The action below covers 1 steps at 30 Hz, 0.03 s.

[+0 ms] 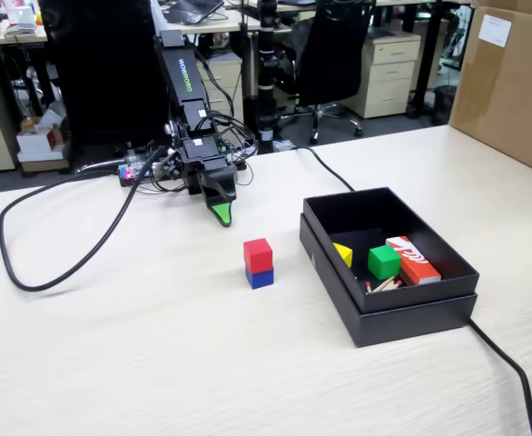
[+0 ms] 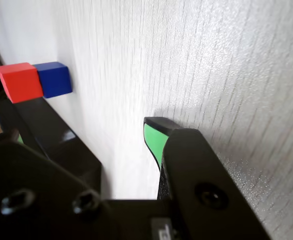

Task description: Put the red cube on top of the blue cube

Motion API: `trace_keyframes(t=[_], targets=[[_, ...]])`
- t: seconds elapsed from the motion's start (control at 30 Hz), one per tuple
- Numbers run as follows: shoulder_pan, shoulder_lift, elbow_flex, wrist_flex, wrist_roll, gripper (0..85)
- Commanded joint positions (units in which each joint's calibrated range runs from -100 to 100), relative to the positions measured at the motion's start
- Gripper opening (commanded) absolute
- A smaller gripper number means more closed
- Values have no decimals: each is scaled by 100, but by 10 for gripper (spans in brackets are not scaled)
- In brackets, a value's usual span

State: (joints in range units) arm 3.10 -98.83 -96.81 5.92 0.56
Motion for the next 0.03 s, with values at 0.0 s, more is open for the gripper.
trace_keyframes(t=[0.0], targets=[[0, 102, -66, -78, 10, 488]])
